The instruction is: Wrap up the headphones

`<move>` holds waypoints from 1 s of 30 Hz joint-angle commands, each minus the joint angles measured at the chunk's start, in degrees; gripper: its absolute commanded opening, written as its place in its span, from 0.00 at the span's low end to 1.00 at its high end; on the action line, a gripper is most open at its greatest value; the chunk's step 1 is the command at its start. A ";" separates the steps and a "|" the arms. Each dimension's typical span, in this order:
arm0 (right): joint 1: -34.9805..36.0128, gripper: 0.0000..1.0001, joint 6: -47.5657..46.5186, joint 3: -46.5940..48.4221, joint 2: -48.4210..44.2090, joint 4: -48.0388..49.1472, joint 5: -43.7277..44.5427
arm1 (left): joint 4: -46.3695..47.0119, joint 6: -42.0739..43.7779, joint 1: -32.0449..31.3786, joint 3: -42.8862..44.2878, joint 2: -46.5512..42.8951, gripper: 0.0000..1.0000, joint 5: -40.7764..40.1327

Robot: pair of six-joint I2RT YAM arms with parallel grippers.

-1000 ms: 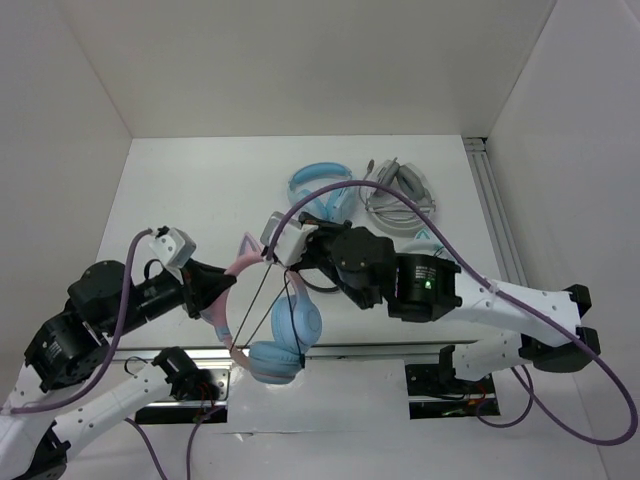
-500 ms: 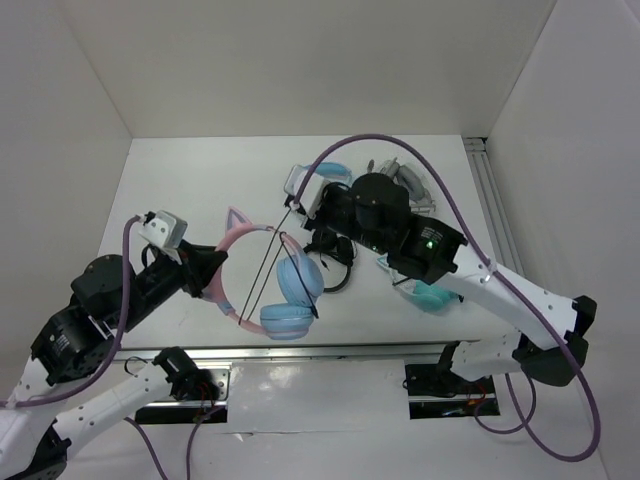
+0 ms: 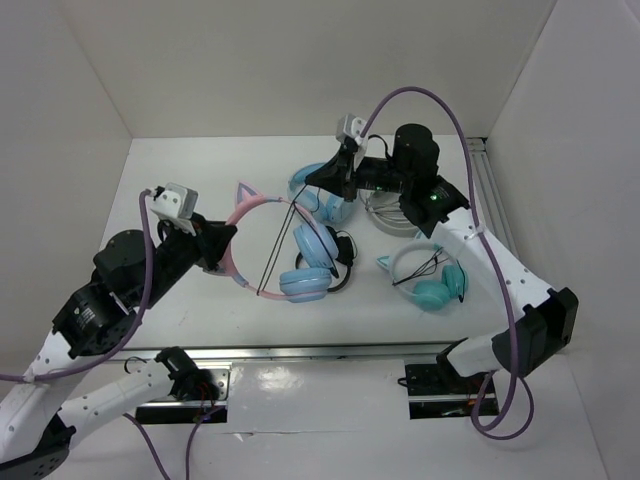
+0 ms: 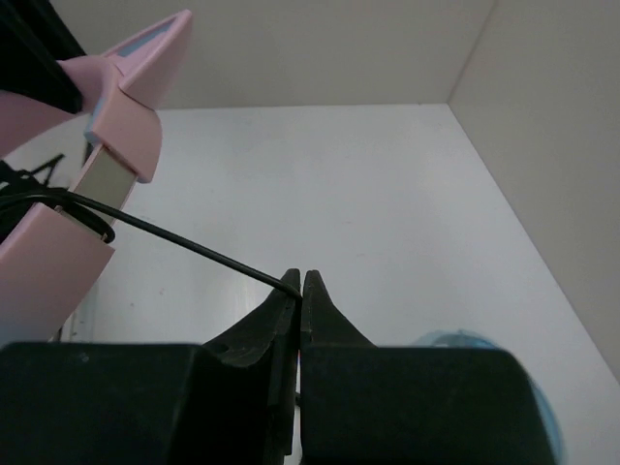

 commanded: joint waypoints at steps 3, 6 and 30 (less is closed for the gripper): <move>-5.01 0.02 9.88 -2.94 2.36 17.46 -8.89 | 8.09 -3.97 -0.82 6.43 -0.43 0.00 6.56; -3.43 0.02 11.54 -5.31 2.89 22.12 -8.90 | 10.20 -5.20 -0.82 6.44 0.80 0.00 9.20; 4.92 0.23 29.92 -19.64 10.27 57.72 -5.91 | 3.52 -16.10 -0.82 18.92 5.64 0.00 9.04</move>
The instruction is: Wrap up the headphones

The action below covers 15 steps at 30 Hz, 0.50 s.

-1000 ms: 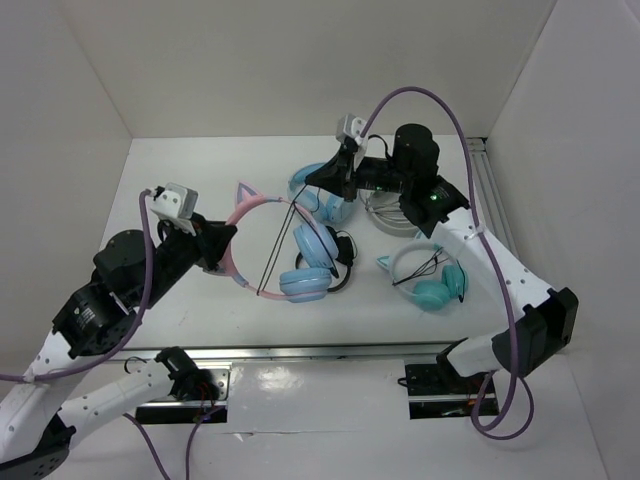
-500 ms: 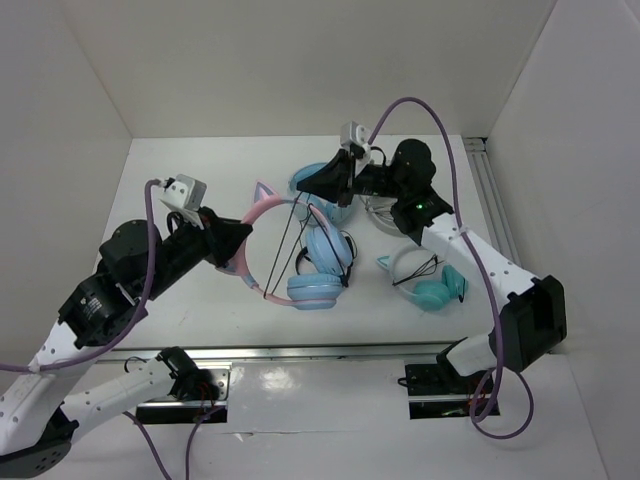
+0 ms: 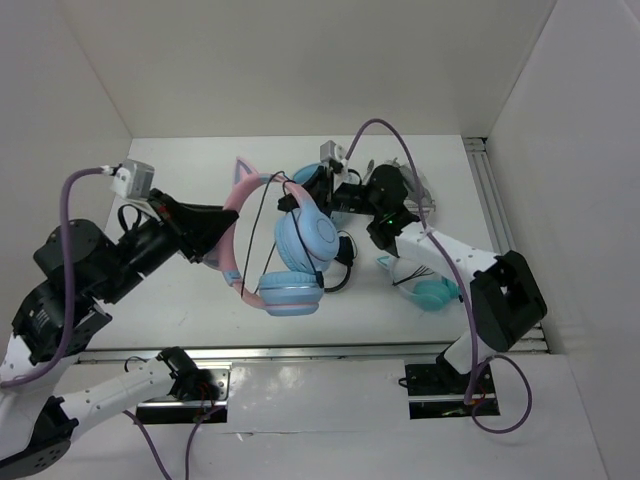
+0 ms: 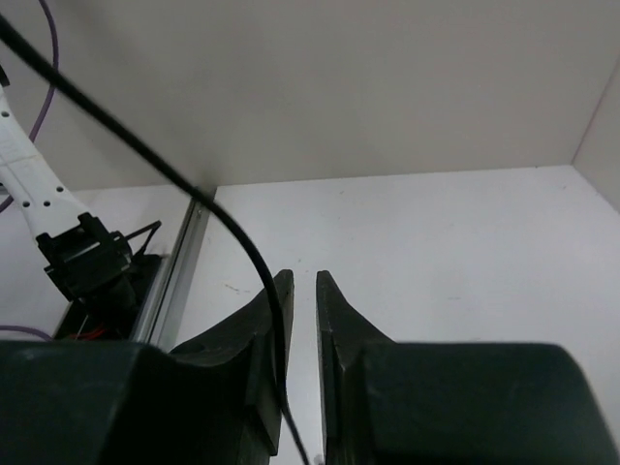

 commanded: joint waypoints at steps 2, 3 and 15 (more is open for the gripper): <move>2.19 0.23 3.39 -1.22 2.95 9.45 2.85 | 2.58 -5.76 -0.21 4.45 -1.38 0.00 -3.66; 2.19 0.23 3.39 -1.22 2.96 10.15 3.38 | 0.92 -5.77 -0.21 4.98 -1.38 0.00 -4.37; 5.18 0.32 4.62 -6.23 7.61 14.11 6.02 | -3.58 -7.97 -0.21 7.45 -0.86 0.00 -12.29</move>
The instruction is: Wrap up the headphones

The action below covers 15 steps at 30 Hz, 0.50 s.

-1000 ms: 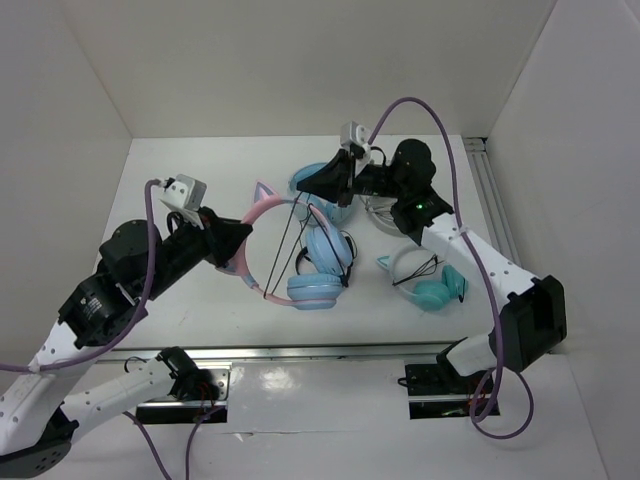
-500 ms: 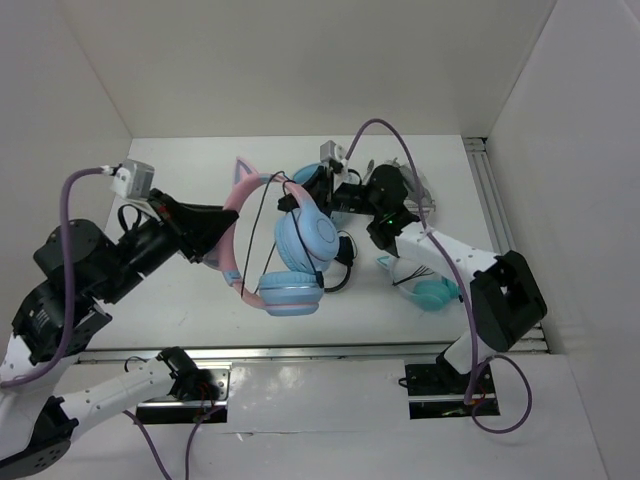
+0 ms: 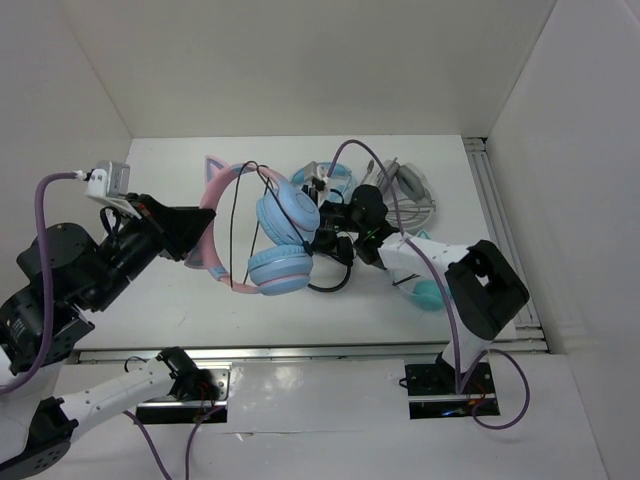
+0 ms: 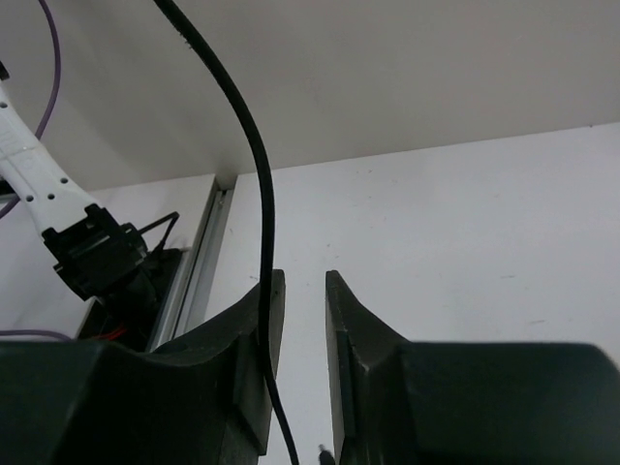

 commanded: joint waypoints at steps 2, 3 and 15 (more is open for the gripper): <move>1.49 0.32 0.01 -1.01 2.66 6.04 2.11 | 5.19 -4.23 -0.21 2.29 -0.13 0.00 -1.27; 1.49 0.32 0.01 -1.01 2.66 6.05 2.11 | 5.19 -4.23 -0.21 2.29 -0.13 0.00 -1.27; 2.02 0.28 1.76 -1.01 8.55 9.82 3.16 | 4.66 -4.85 -0.21 2.81 -0.75 0.00 -2.50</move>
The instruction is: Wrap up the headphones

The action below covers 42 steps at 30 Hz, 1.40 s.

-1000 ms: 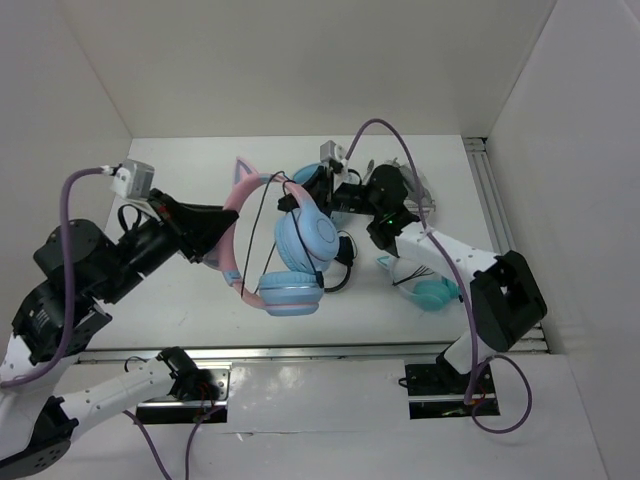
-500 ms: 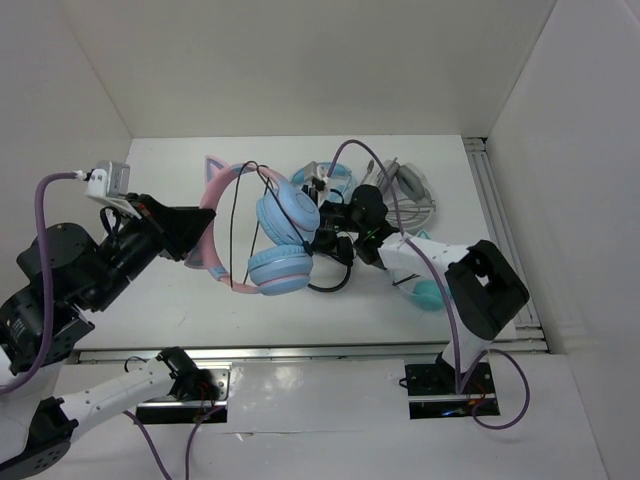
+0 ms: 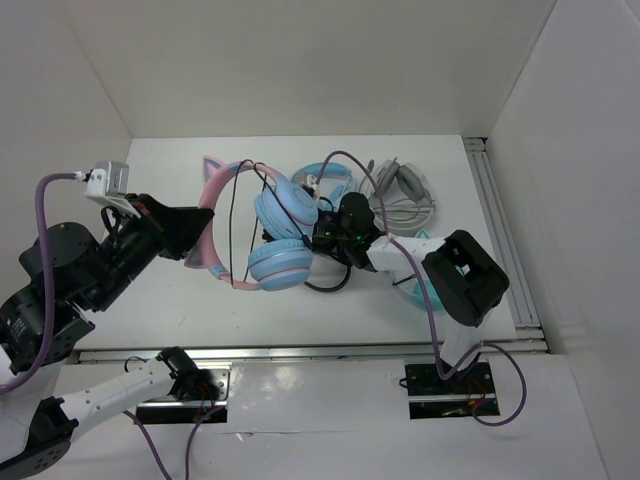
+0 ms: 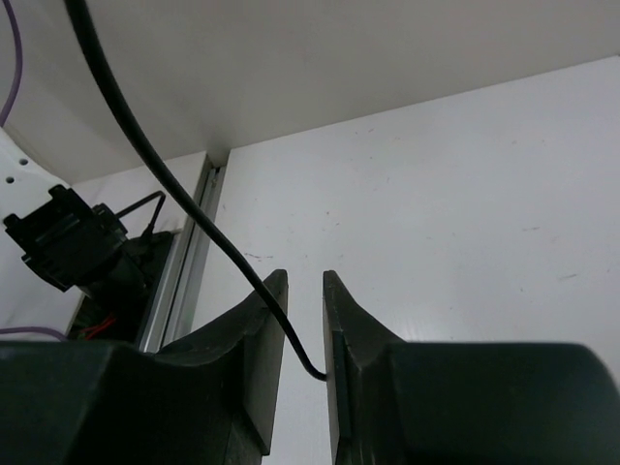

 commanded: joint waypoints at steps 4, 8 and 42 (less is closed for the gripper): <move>0.51 0.25 0.87 -0.16 2.15 6.98 1.07 | 6.08 -3.93 -0.21 2.73 -1.03 0.00 0.12; 0.51 0.26 1.40 0.37 3.30 6.99 1.07 | 6.69 -3.93 -0.21 2.20 -1.56 0.00 0.12; 32.31 0.00 -16.87 -15.28 -19.20 -13.74 35.77 | -1.03 -17.38 -0.21 -5.10 -3.06 0.00 -29.14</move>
